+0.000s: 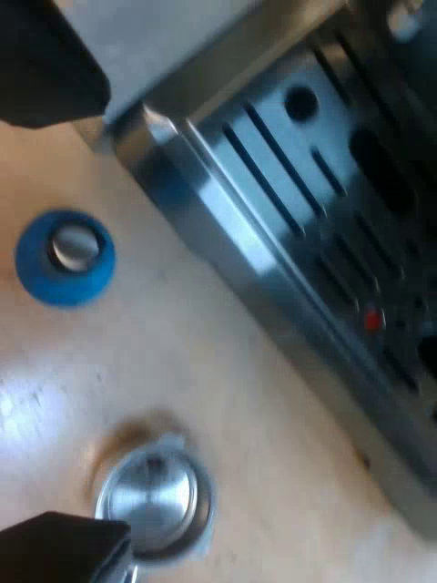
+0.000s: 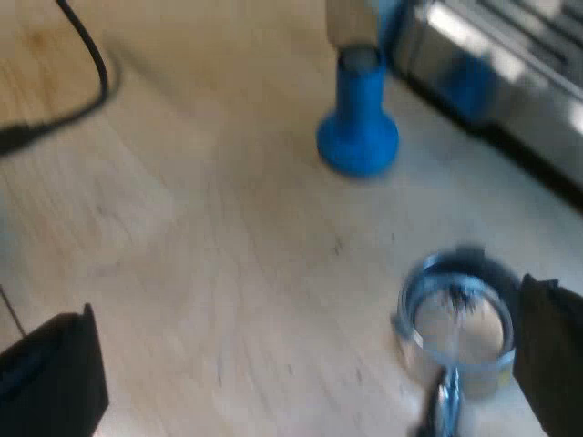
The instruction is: Grind coffee beans and then tamp
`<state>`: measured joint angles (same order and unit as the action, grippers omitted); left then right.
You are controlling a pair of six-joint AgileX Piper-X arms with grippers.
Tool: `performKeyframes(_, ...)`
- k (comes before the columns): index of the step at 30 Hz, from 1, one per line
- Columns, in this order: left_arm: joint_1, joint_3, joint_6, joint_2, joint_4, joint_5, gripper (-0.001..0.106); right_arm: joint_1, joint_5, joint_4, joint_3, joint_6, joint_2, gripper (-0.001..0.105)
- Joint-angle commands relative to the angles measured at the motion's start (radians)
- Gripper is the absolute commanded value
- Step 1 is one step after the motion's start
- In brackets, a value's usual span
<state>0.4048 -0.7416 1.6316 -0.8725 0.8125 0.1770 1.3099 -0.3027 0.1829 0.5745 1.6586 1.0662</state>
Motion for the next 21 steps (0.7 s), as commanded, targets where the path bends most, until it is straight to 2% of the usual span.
performKeyframes(1, -0.03, -0.008, 0.008, -0.039, 0.008, -0.006, 0.087, 0.0, -0.002, -0.124, -0.02, 0.047, 0.022, 0.093)
performKeyframes(5, -0.046, -0.008, -0.024, -0.135, 0.013, -0.002, 0.087, 0.0, -0.054, -0.237, -0.045, 0.044, 0.096, 0.093)
performKeyframes(9, -0.044, -0.008, -0.037, -0.213, 0.013, -0.002, 0.087, 0.0, -0.073, -0.265, -0.045, 0.042, 0.145, 0.093)
performKeyframes(13, -0.044, -0.008, -0.041, -0.304, 0.013, -0.009, 0.087, 0.0, -0.083, -0.283, -0.045, -0.009, 0.169, 0.093)
performKeyframes(17, -0.044, -0.008, -0.043, -0.369, -0.009, -0.009, 0.087, 0.0, -0.083, -0.283, -0.045, -0.014, 0.168, 0.093)
performKeyframes(18, -0.044, -0.008, -0.043, -0.379, -0.019, -0.009, 0.087, 0.0, -0.083, -0.281, -0.045, -0.014, 0.168, 0.092)
performKeyframes(21, -0.044, -0.008, -0.043, -0.418, -0.062, -0.009, 0.087, 0.0, -0.083, -0.27, -0.045, -0.016, 0.168, 0.076)
